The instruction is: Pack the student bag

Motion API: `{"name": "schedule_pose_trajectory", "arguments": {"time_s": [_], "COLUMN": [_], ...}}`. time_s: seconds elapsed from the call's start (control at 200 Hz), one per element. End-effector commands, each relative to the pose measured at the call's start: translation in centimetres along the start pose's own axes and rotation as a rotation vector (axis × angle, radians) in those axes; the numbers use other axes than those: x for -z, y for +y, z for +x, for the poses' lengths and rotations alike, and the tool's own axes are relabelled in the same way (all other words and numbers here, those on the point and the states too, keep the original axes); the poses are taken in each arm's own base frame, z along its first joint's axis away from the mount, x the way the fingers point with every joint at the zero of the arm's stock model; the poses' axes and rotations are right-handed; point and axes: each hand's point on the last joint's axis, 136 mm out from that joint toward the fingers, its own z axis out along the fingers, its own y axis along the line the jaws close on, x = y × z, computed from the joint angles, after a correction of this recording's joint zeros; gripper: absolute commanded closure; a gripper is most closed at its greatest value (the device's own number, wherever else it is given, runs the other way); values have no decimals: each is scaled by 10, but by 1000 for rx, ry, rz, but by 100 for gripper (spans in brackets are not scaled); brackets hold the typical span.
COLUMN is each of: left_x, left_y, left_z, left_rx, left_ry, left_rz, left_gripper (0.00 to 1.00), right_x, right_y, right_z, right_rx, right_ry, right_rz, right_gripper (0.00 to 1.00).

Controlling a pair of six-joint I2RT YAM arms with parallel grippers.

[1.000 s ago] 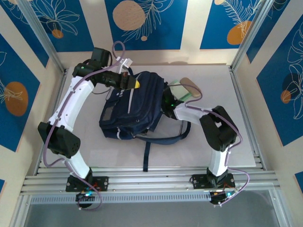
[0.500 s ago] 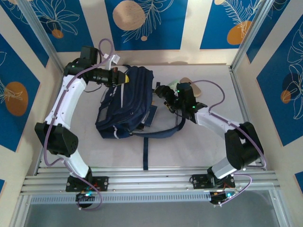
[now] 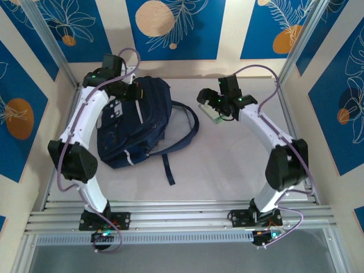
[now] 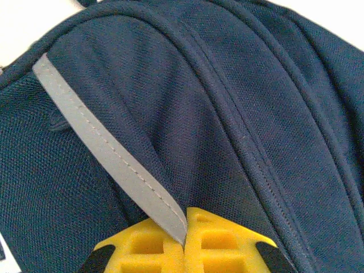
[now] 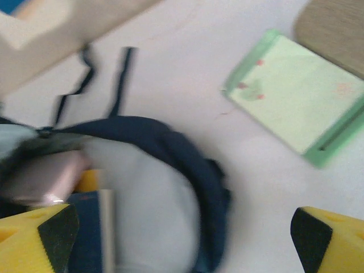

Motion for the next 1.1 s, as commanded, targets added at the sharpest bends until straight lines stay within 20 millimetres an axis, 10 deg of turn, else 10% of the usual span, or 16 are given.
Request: {"name": "schedule_pose_trajectory", "arguments": {"time_s": [0.0,0.155,0.275,0.605,1.095], "left_x": [-20,-49,-60,-31,-27], "left_y": [14,-4,-9,-38,-64], "left_z": [10,40,62,80,44], "left_rx": [-133,-223,-149,11,42], "left_ry": [69,169,185,62,-18], "left_rz": [-190,-225,-161,59,146], "left_gripper": [100,97,61,38,35], "right_x": [-26,-64,-94,-153,-94], "right_y": [-54,-74,-82,-71,-92], "right_z": [7,-11,-16,3,95], "right_rx": [19,4,11,-37,-46], "right_ry": [118,164,223,349,482], "right_rz": [197,249,277,170,222], "right_gripper": [3,3,3,5,5]}}
